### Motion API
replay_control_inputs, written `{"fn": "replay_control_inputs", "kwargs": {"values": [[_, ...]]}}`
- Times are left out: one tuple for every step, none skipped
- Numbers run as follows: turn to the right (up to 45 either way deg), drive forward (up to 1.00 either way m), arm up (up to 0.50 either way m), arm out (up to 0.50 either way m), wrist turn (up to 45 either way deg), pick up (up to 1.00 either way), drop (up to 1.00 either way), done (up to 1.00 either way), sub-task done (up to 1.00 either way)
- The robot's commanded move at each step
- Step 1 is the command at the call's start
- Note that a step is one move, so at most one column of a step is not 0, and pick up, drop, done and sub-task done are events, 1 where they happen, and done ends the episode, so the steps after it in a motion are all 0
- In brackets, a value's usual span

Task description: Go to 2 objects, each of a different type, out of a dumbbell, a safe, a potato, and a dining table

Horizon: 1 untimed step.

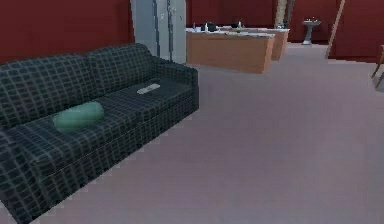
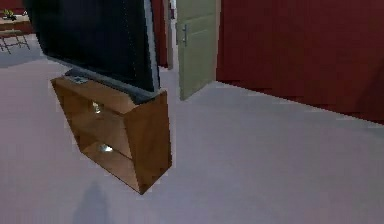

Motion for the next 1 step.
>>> {"fn": "replay_control_inputs", "kwargs": {"values": [[12.0, 0.00, 0.00, 0.00, 0.0, 0.00, 0.00, 0.00, 0.00]]}}
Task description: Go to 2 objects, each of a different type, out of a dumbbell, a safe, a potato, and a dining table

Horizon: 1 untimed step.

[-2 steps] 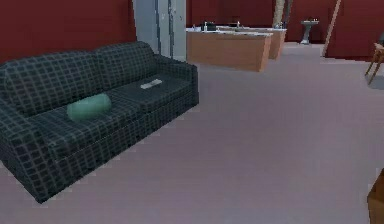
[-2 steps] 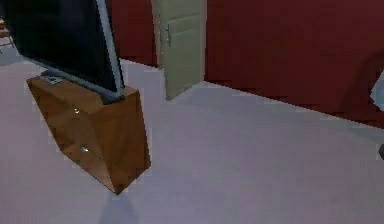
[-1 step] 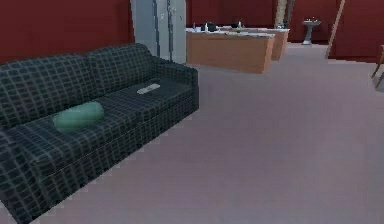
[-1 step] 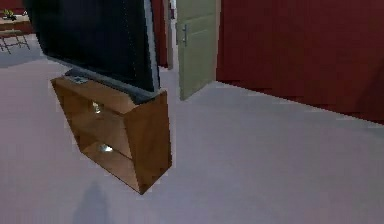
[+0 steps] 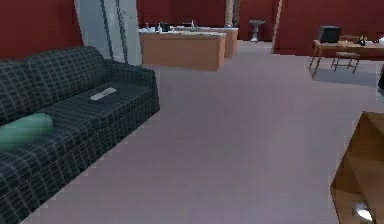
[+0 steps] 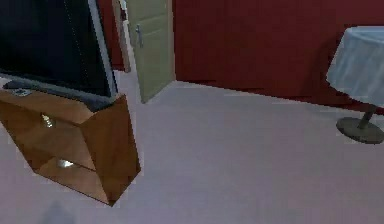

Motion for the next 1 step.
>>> {"fn": "replay_control_inputs", "kwargs": {"values": [[0.0, 1.00, 0.00, 0.00, 0.0, 0.00, 0.00, 0.00, 0.00]]}}
